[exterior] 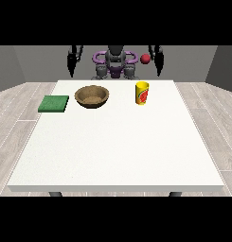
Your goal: Pick the cup and pour the ball into the bowl, then pick the bowl and place it on the pad
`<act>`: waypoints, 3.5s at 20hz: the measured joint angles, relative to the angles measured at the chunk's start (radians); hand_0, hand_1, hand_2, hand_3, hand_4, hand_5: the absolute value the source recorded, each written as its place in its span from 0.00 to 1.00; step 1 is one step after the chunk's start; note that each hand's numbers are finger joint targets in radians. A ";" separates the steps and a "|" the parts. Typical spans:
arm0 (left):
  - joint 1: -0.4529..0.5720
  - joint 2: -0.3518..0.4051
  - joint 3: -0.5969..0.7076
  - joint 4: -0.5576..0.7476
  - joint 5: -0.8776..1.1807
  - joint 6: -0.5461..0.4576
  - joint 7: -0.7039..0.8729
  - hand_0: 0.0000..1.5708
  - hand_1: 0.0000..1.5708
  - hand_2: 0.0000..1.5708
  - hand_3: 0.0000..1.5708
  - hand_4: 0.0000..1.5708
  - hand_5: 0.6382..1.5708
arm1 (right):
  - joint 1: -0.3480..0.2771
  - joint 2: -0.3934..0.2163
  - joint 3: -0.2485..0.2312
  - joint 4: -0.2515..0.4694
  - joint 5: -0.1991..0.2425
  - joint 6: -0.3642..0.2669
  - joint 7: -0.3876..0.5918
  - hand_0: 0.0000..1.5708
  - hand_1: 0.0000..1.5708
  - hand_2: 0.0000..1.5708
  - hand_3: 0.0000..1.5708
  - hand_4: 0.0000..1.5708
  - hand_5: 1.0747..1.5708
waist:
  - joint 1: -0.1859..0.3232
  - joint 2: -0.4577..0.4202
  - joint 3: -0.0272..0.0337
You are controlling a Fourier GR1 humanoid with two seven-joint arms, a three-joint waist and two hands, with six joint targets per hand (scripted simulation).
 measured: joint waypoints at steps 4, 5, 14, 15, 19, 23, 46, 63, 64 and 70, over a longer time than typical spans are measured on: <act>-0.009 0.019 0.004 -0.048 0.004 -0.004 0.037 0.00 0.00 0.00 0.00 0.00 0.99 | -0.005 -0.019 -0.006 -0.046 -0.003 0.003 0.038 0.00 0.00 0.00 0.00 0.00 1.00 | -0.004 -0.126 -0.0074; -0.012 0.024 0.005 -0.059 0.006 -0.006 0.048 0.00 0.00 0.00 0.00 0.00 0.99 | -0.007 -0.025 -0.007 -0.057 -0.004 0.004 0.050 0.00 0.00 0.00 0.00 0.00 1.00 | -0.005 -0.156 -0.0089; -0.064 0.094 0.181 -0.144 0.205 -0.073 0.132 0.00 0.00 0.00 0.00 0.00 0.97 | 0.013 -0.141 -0.173 -0.103 -0.226 0.172 0.086 0.00 0.00 0.00 0.00 0.00 1.00 | -0.036 -0.162 -0.0138; -0.070 0.098 0.193 -0.145 0.212 -0.078 0.121 0.00 0.00 0.00 0.00 0.00 0.97 | 0.016 -0.137 -0.177 -0.098 -0.229 0.181 0.063 0.00 0.00 0.00 0.00 0.00 1.00 | -0.038 -0.143 -0.0142; -0.091 0.111 0.237 -0.101 0.218 -0.098 0.034 0.00 0.00 0.00 0.00 0.00 0.97 | 0.006 -0.128 -0.189 -0.095 -0.240 0.202 0.018 0.00 0.00 0.00 0.00 0.00 1.00 | -0.053 -0.072 -0.0144; -0.134 0.123 0.260 -0.025 0.211 -0.120 -0.057 0.00 0.00 0.00 0.00 0.00 0.96 | -0.035 -0.120 -0.191 -0.071 -0.230 0.207 -0.027 0.00 0.00 0.00 0.00 0.00 1.00 | -0.063 -0.001 -0.0146; -0.334 0.002 0.249 0.649 0.017 0.024 -0.718 0.00 0.00 0.00 0.00 0.00 0.95 | -0.146 -0.151 -0.227 0.103 -0.216 0.295 -0.228 0.00 0.00 0.00 0.00 0.00 1.00 | -0.140 0.212 -0.0147; -0.409 0.025 0.255 0.877 -0.090 0.266 -0.964 0.84 0.84 1.00 1.00 0.94 0.66 | -0.179 -0.190 -0.245 0.132 -0.225 0.345 -0.281 0.00 0.00 0.00 0.00 0.00 1.00 | -0.209 0.268 0.0060; -0.405 0.023 0.253 0.870 -0.103 0.296 -0.969 0.84 0.84 1.00 1.00 0.94 0.66 | -0.187 -0.208 -0.258 0.141 -0.236 0.357 -0.275 0.00 0.00 0.00 0.00 0.00 1.00 | -0.211 0.268 0.0068; -0.412 0.015 0.193 0.883 -0.180 0.369 -0.866 0.86 0.86 1.00 1.00 0.99 0.72 | -0.169 -0.236 -0.284 0.209 -0.245 0.369 -0.240 0.00 0.00 0.00 0.00 0.00 1.00 | -0.181 0.166 -0.0068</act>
